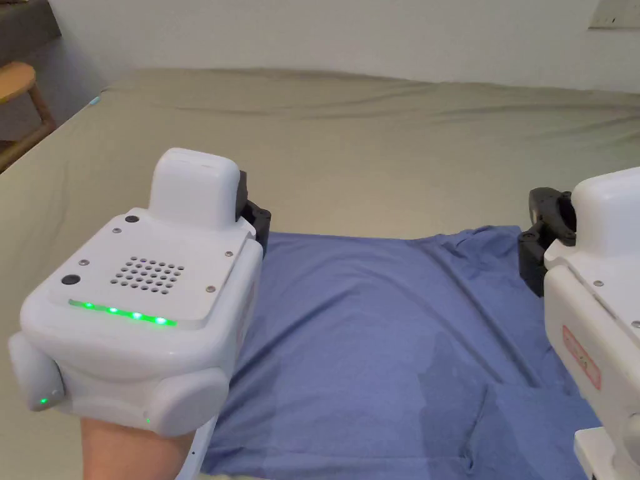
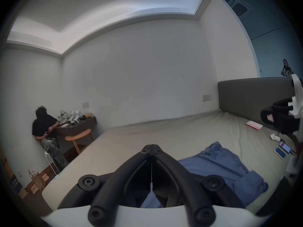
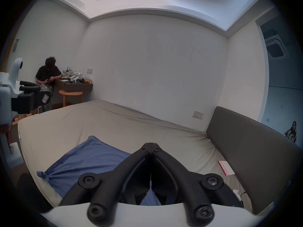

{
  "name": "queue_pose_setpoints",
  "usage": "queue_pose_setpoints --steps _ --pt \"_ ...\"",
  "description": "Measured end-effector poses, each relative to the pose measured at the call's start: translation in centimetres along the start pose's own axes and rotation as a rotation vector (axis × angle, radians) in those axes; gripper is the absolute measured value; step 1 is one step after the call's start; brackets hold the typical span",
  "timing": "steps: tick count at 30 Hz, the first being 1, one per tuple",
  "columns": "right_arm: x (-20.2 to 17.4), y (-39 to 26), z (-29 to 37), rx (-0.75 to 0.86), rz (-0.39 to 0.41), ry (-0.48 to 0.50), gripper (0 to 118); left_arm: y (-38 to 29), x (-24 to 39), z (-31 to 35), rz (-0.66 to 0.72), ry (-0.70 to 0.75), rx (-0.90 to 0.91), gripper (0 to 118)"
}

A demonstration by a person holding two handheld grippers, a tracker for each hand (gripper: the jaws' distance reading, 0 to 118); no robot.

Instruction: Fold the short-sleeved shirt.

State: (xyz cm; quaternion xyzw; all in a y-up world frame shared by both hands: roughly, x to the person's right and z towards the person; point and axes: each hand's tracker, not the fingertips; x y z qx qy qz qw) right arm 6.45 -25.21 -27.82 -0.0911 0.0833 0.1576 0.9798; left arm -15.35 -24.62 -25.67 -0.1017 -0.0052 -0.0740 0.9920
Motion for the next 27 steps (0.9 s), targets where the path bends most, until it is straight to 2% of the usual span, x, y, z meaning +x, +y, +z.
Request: queue_pose_setpoints --steps 1,5,7,8,10,12,13,14,16,20,21,25,27 --pt "0.0 -0.2 -0.2 -0.009 0.006 0.007 2 -1.1 -0.8 -0.3 0.002 -0.029 -0.028 0" --pt "0.3 -1.6 -0.9 -0.058 0.013 0.023 2 -7.6 -3.4 -3.1 -0.057 0.041 -0.241 0" --pt "0.6 -2.4 -1.4 -0.091 0.008 0.027 2 -11.1 -5.0 -4.1 -0.015 0.028 -0.368 0" --pt "0.7 -2.8 -1.7 -0.109 0.001 0.029 2 -12.8 -5.6 -4.6 0.005 0.028 -0.457 10" --pt "1.0 -3.4 -2.0 -0.139 -0.011 0.035 2 -16.4 -6.5 -4.9 0.036 0.013 -0.59 43" --pt "1.3 -3.9 -1.9 -0.158 -0.012 0.032 2 -19.9 -6.8 -4.9 0.046 0.01 -0.706 65" --pt "1.5 -4.1 -1.9 -0.166 -0.008 0.031 2 -21.3 -6.7 -4.9 0.03 0.02 -0.757 83" --pt "1.7 -4.3 -1.9 -0.173 -0.004 0.026 2 -22.9 -6.7 -4.7 0.02 0.024 -0.811 94" --pt "2.0 -4.7 -1.9 -0.188 -0.002 0.017 2 -24.5 -6.6 -4.5 0.02 0.041 -0.844 107" --pt "2.8 -5.1 -1.9 -0.214 -0.019 0.006 2 -25.9 -6.6 -4.5 0.039 0.068 -0.879 107" --pt "3.0 -5.2 -2.0 -0.22 -0.023 0.003 2 -26.0 -6.6 -4.7 0.041 0.071 -0.891 103" --pt "3.4 -5.6 -1.9 -0.239 -0.029 -0.003 2 -25.5 -6.1 -4.9 0.055 0.028 -0.902 37" --pt "3.6 -5.8 -1.7 -0.249 -0.031 -0.004 2 -25.3 -5.3 -5.0 0.071 -0.014 -0.932 11"
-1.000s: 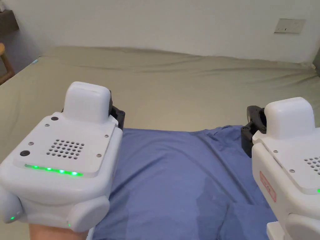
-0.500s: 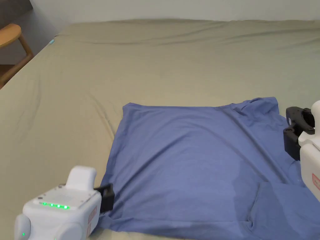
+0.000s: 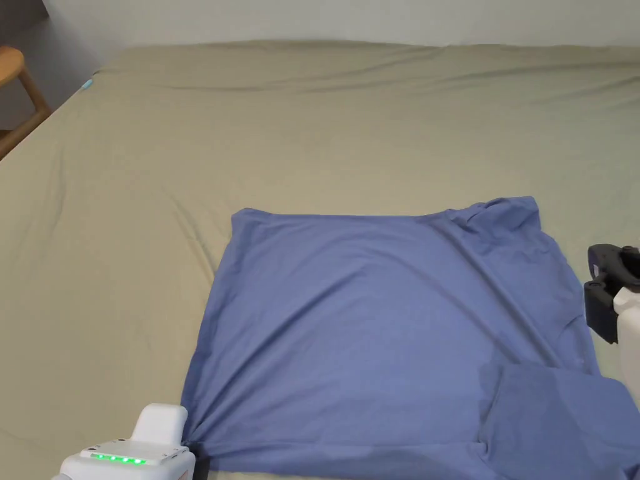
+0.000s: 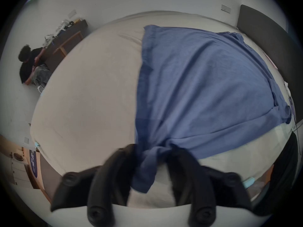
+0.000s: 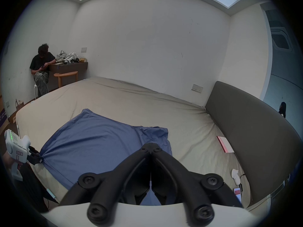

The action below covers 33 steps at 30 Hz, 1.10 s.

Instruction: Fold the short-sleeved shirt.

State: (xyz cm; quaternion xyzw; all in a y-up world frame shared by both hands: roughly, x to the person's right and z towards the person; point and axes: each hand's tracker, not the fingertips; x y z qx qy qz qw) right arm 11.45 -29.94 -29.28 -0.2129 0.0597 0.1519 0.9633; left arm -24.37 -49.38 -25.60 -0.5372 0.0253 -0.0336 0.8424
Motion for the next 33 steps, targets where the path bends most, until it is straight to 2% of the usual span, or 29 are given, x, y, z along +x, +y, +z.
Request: queue_pose_setpoints --steps 2,9,13,14,15,16,17,18,22,29,30,31,32,33 --pt "0.3 -0.2 0.1 -0.009 -0.004 -0.003 2 -0.2 1.2 0.0 -0.036 0.022 0.015 6" --pt "3.1 -2.4 1.0 -0.06 -0.044 -0.043 2 0.8 0.9 2.8 0.014 0.037 0.14 5" --pt "6.0 -6.9 -0.2 -0.246 -0.142 -0.028 3 1.8 0.5 4.8 0.034 0.03 0.211 5" --pt "6.5 -8.6 -0.9 -0.343 -0.148 -0.012 8 1.9 0.6 5.0 0.034 0.035 0.222 5" --pt "6.9 -10.5 -1.5 -0.421 -0.158 -0.017 25 2.0 0.6 4.9 0.027 0.038 0.218 5" --pt "7.1 -12.5 -1.9 -0.476 -0.178 -0.009 66 2.0 0.7 5.0 0.023 0.039 0.224 5" --pt "7.3 -14.4 -2.4 -0.566 -0.172 -0.01 93 1.9 0.8 4.9 0.019 0.042 0.223 5" --pt "7.4 -16.5 -2.7 -0.625 -0.191 0.035 100 1.8 0.9 4.9 0.014 0.046 0.221 5" --pt "6.4 -21.8 -2.9 -0.746 -0.187 0.081 100 1.2 0.9 4.1 0.003 0.05 0.182 5" --pt "5.0 -22.6 -4.0 -0.712 -0.158 0.102 97 0.4 0.8 2.5 -0.014 0.055 0.105 5" --pt "5.0 -22.3 -4.2 -0.698 -0.154 0.102 92 0.4 0.8 2.4 -0.017 0.056 0.1 5" --pt "5.0 -22.1 -4.5 -0.692 -0.154 0.107 79 0.5 0.9 2.5 -0.019 0.057 0.096 5" --pt "4.9 -21.8 -4.8 -0.691 -0.149 0.113 60 0.5 0.8 2.4 -0.017 0.057 0.094 5" --pt "4.9 -21.8 -5.1 -0.692 -0.143 0.122 30 0.5 0.8 2.4 -0.017 0.057 0.091 5"
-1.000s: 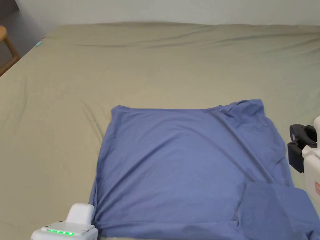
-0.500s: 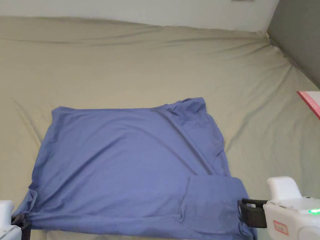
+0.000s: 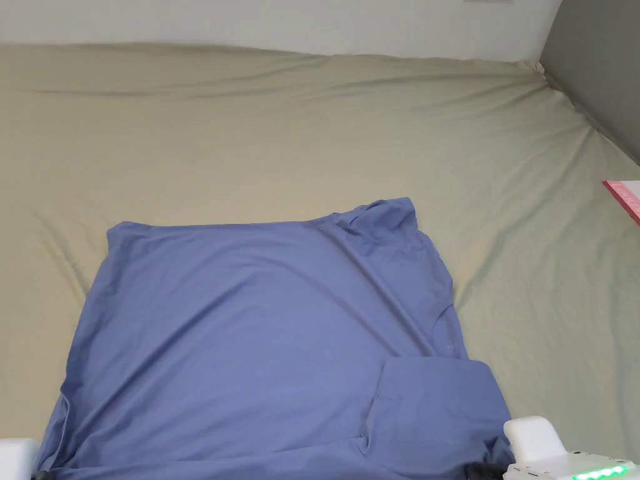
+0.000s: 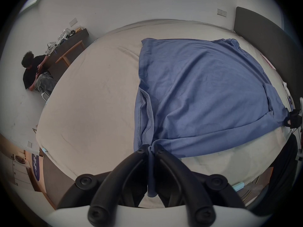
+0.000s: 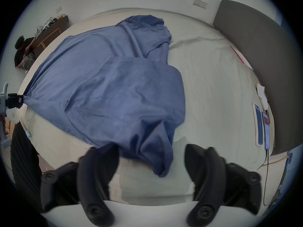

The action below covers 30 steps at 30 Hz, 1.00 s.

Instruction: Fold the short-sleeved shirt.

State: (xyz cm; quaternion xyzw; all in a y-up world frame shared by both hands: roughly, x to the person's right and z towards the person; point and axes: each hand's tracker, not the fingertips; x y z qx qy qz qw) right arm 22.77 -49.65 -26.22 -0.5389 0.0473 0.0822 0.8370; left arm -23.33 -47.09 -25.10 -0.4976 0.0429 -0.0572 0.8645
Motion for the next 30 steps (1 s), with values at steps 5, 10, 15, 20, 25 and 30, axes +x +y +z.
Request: queue_pose_setpoints --steps 5,10,15,20,25,30 --pt "-0.3 0.2 -0.6 0.008 0.037 0.055 5 0.1 0.2 -0.3 -0.011 0.009 -0.008 5" --pt "0.0 0.7 1.7 0.117 0.028 0.083 5 1.3 -0.5 1.2 0.044 -0.019 0.053 5" --pt "1.0 3.1 5.1 0.344 -0.037 0.105 5 4.1 -2.5 2.8 0.165 -0.086 0.142 5" --pt "1.1 8.1 4.8 0.378 -0.081 0.104 5 7.5 -3.8 2.2 0.22 -0.093 0.168 5" --pt "0.5 12.8 0.8 0.294 -0.051 0.016 5 11.0 -3.7 -1.0 0.212 -0.092 0.145 5" --pt "1.1 15.8 -4.2 0.159 -0.084 -0.001 5 13.9 -2.5 -6.3 0.136 -0.069 0.069 5"
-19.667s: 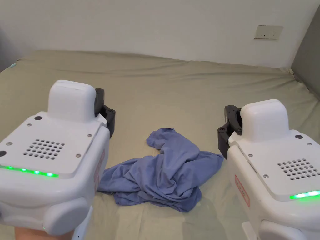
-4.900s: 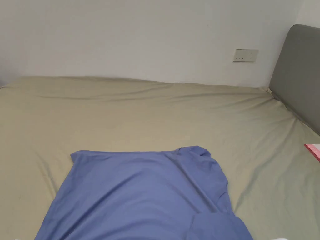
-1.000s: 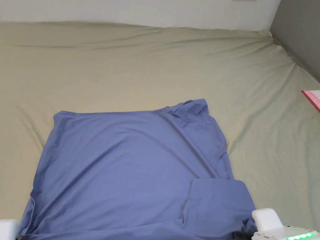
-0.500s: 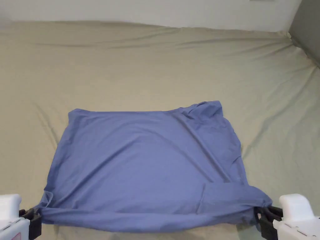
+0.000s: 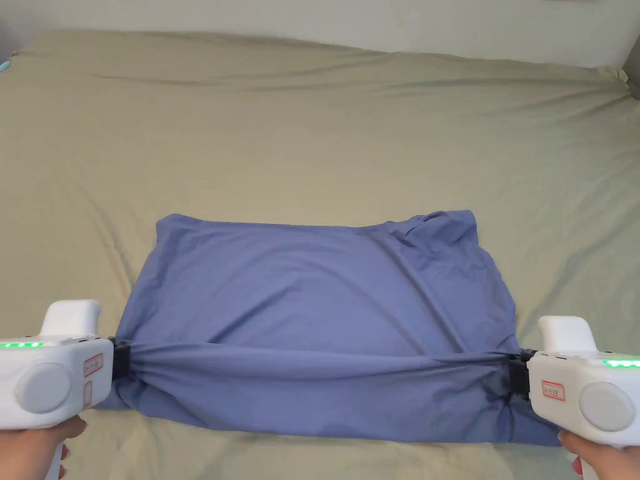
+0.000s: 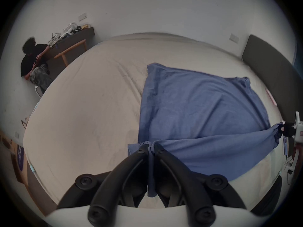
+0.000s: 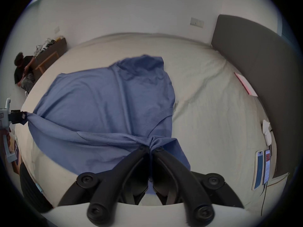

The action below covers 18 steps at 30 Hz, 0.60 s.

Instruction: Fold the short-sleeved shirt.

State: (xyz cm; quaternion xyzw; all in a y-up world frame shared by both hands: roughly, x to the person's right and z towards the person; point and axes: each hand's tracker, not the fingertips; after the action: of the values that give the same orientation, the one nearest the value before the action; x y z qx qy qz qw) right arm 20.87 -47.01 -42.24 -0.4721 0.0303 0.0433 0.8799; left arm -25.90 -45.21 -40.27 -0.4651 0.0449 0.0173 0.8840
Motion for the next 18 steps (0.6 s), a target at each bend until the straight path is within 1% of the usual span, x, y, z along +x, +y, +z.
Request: queue_pose_setpoints --steps 2,5,10,11,12,13,14,15,16,17,18 --pt "0.3 0.5 -1.8 -0.034 -0.014 -0.007 5 0.7 0.4 -1.8 -0.012 0.009 -0.021 5" --pt "0.6 0.7 -3.8 -0.069 -0.005 -0.039 5 1.2 0.9 -4.0 -0.032 0.009 -0.064 5" --pt "0.6 0.6 -5.6 -0.091 -0.007 -0.049 5 1.2 1.4 -6.5 -0.081 0.031 -0.098 5" --pt "0.5 0.8 -5.7 -0.088 -0.002 -0.053 7 1.3 1.5 -6.5 -0.084 0.031 -0.096 5" --pt "0.5 1.0 -5.8 -0.081 -0.002 -0.055 14 1.5 1.4 -6.4 -0.085 0.033 -0.097 8" --pt "0.5 1.3 -5.6 -0.064 -0.003 -0.066 40 1.8 1.4 -6.3 -0.082 0.035 -0.096 26" --pt "0.6 1.8 -5.3 -0.032 -0.009 -0.082 66 2.2 1.3 -6.3 -0.078 0.053 -0.085 54" --pt "0.8 2.4 -4.8 -0.007 -0.01 -0.101 88 2.6 1.2 -6.2 -0.082 0.072 -0.082 89" --pt "1.0 3.1 -4.0 0.021 -0.018 -0.101 101 3.0 0.9 -5.8 -0.075 0.081 -0.082 117" --pt "1.0 3.9 -2.7 0.072 -0.035 -0.082 101 3.7 0.6 -4.7 -0.045 0.086 -0.028 117" --pt "1.0 4.5 -1.6 0.115 -0.043 -0.065 101 4.4 0.5 -2.8 -0.021 0.061 0.069 114"
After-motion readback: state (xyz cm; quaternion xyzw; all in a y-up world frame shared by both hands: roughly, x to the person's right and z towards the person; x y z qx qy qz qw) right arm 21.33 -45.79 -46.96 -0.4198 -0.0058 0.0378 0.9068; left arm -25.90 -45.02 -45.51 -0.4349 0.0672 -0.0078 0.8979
